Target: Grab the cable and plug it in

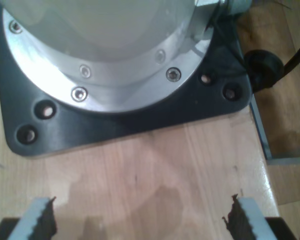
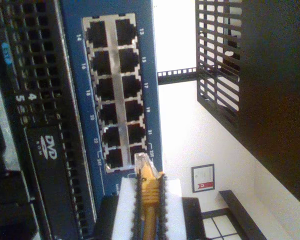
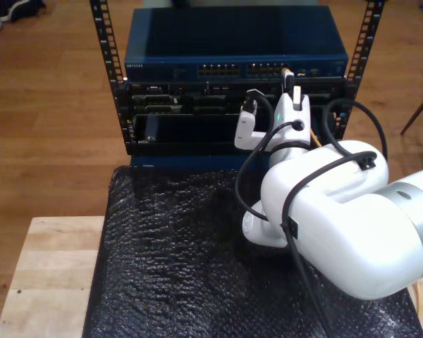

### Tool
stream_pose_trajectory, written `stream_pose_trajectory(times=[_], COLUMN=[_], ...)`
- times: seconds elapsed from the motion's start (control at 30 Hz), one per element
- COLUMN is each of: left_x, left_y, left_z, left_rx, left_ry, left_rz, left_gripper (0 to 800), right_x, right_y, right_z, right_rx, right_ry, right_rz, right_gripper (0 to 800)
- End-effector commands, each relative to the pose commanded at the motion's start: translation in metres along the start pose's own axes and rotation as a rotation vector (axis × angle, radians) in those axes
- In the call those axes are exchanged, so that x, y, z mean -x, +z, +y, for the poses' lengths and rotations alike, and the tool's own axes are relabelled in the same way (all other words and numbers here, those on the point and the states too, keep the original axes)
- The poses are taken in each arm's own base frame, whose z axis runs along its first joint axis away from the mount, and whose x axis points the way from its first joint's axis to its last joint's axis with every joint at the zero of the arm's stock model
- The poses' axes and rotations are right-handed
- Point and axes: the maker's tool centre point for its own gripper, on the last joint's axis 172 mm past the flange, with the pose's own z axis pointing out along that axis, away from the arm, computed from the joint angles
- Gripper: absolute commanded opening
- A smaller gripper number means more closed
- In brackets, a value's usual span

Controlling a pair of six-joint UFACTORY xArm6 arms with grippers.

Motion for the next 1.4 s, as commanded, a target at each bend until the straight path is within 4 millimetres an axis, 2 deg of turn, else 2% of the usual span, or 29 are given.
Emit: stream_pose_trajectory(times=[0.27, 0.47, 0.93, 1.4], left_x=[0.000, 0.000, 0.000, 0.000], left_y=[0.000, 0.000, 0.000, 0.000], left_z=[0.000, 0.000, 0.000, 0.000], left_rx=[0.000, 0.000, 0.000, 0.000], left_ry=[0.000, 0.000, 0.000, 0.000], left_rz=[0.000, 0.000, 0.000, 0.000], left_gripper=[800, 800, 800, 800], right_x=[-0.002, 0.000, 0.008, 0.009], right_y=[0.005, 0.006, 0.013, 0.012], right_z=[0.007, 0.000, 0.000, -0.003], right_rx=[0.017, -0.002, -0.001, -0.007], right_ry=[0.006, -0.013, -0.028, -0.033], right_rz=[0.003, 0.002, 0.017, 0.019], right_gripper=[0, 0, 0, 0])
